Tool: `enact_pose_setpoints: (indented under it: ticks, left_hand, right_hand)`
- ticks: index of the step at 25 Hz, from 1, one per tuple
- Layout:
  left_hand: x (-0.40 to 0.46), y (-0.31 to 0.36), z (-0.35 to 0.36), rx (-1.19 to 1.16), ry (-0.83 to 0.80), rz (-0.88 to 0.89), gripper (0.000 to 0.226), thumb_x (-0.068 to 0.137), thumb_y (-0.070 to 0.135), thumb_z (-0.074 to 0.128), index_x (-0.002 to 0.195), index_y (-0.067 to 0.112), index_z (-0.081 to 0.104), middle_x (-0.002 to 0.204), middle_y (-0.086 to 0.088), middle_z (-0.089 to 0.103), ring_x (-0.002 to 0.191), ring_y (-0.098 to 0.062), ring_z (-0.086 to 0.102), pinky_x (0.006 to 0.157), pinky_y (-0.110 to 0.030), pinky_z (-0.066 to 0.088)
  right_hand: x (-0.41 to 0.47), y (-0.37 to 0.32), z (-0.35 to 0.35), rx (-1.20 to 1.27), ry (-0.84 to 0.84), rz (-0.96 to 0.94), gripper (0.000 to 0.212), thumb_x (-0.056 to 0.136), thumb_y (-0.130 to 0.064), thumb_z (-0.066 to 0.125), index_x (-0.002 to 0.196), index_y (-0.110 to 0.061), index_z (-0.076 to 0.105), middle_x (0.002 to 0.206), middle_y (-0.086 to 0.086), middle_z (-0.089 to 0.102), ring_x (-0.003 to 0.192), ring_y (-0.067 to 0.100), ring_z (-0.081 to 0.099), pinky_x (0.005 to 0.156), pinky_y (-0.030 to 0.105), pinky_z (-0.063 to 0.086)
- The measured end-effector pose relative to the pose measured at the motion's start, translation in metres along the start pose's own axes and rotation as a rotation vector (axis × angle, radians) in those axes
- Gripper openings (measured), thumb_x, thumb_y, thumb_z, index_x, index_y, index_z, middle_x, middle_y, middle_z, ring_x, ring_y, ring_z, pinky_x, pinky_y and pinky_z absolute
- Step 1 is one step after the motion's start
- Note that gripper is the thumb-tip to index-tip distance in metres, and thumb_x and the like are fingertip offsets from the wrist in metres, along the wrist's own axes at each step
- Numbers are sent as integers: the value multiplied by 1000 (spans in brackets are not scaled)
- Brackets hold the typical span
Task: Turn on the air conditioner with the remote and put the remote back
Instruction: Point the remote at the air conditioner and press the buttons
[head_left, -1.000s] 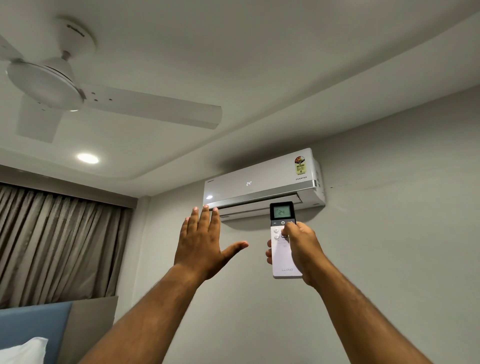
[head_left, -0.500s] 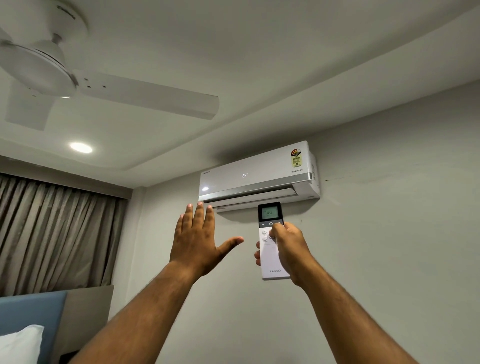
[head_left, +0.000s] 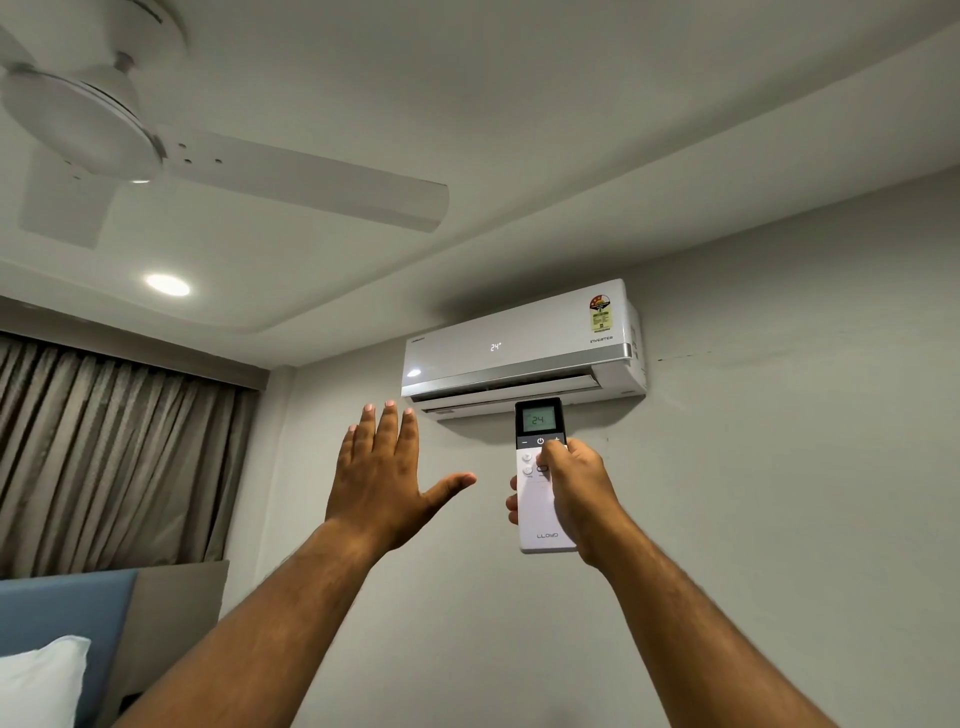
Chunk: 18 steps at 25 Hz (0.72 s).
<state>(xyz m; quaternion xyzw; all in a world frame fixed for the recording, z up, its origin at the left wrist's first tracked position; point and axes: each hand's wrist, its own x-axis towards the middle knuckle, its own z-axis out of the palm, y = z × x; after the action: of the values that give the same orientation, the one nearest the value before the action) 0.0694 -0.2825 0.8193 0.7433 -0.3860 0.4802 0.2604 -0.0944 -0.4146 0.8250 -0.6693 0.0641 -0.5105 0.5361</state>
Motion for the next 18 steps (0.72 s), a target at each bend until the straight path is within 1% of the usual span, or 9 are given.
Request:
enact_pose_setpoints:
  ticks: [3, 8, 12, 18]
  left_hand:
    - [-1, -4, 2, 7, -1, -2, 121, 59, 92, -2, 151, 14, 0, 162, -11, -2, 148, -30, -9, 118, -44, -3]
    - [-1, -7, 6, 16, -17, 1, 121, 58, 92, -2, 151, 14, -1, 162, -12, -3, 148, -30, -10, 118, -44, -3]
    - [0, -9, 8, 15, -15, 6, 122, 58, 92, -2, 151, 14, -1, 162, -12, -3, 148, -30, -10, 118, -44, -3]
    - [-2, -11, 10, 40, -16, 25, 120, 59, 92, -4, 151, 14, -2, 162, -12, -3, 148, -30, -9, 118, -43, -5]
  right_hand:
    - [1, 2, 2, 6, -1, -6, 14, 97, -20, 44, 94, -8, 49, 81, 25, 67, 49, 27, 68, 49, 36, 58]
    - [4, 5, 4, -6, 9, -7, 15, 97, -22, 44, 94, -8, 49, 82, 25, 68, 49, 27, 68, 50, 35, 58]
    - [5, 8, 5, 16, 2, -2, 13, 96, -20, 44, 92, -8, 49, 82, 26, 67, 53, 32, 67, 53, 39, 58]
    - [7, 11, 4, 38, -1, -1, 16, 95, -19, 44, 98, -4, 50, 81, 26, 66, 56, 34, 68, 56, 40, 58]
